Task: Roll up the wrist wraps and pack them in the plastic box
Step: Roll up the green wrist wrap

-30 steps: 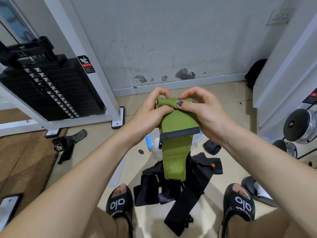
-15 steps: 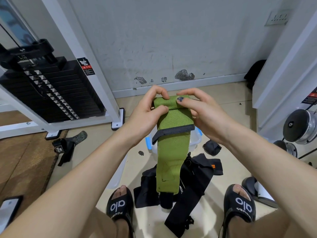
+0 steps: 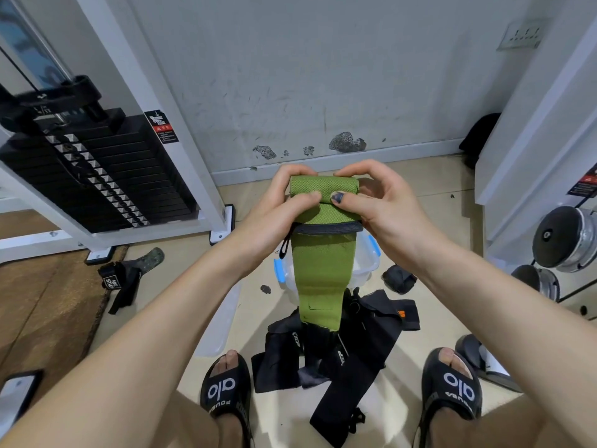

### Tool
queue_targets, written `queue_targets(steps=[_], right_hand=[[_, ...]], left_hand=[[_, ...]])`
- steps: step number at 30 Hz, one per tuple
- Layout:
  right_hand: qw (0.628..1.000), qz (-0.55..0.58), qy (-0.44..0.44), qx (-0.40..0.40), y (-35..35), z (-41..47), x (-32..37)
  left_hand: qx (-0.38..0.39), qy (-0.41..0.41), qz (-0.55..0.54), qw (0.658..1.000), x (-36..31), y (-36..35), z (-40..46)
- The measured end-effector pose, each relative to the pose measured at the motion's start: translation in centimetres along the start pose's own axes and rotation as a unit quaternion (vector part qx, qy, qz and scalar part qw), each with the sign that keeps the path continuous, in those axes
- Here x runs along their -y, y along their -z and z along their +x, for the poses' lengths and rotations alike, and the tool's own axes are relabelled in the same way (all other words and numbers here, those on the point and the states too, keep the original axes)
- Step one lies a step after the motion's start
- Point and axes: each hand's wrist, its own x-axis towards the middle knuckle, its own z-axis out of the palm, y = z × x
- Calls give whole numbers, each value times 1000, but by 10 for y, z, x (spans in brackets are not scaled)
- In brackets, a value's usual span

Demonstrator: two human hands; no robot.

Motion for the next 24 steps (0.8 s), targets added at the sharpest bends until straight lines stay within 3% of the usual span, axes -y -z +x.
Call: queue_targets(steps=[5, 13, 20, 24], right_hand=[[1000, -3, 6, 17, -2, -1, 0], [993, 3, -97, 62, 2, -3, 8], [997, 26, -60, 39, 0, -2, 5], [998, 29, -37, 49, -2, -4, 3]], left_hand=[[-29, -17, -25, 999, -2, -3, 1], [-9, -42, -39, 998, -2, -1, -3], [4, -42, -32, 999, -1, -2, -2], [-9, -1, -18, 1000, -1, -2, -2]])
